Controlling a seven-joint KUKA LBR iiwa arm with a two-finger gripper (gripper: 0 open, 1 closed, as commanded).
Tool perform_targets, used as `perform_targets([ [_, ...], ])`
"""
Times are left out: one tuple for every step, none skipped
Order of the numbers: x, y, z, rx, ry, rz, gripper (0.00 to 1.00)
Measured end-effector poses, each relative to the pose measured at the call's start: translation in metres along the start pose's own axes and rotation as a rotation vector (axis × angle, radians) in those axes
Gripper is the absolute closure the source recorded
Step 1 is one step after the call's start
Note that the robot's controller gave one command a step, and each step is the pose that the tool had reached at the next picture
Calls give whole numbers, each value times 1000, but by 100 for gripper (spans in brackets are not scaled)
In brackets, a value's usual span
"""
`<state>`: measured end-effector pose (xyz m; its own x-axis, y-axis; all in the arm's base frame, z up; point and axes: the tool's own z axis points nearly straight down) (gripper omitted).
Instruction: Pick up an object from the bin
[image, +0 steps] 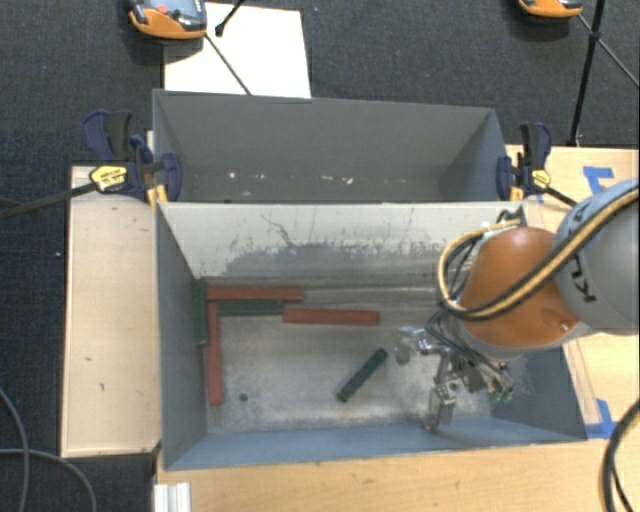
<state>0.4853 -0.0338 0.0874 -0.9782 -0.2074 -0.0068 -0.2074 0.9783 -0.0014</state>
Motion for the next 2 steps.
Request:
perform_targets([
  [-16,30,9,-1,5,-87,0],
  [-33,56,13,-1,2,-130,0],
])
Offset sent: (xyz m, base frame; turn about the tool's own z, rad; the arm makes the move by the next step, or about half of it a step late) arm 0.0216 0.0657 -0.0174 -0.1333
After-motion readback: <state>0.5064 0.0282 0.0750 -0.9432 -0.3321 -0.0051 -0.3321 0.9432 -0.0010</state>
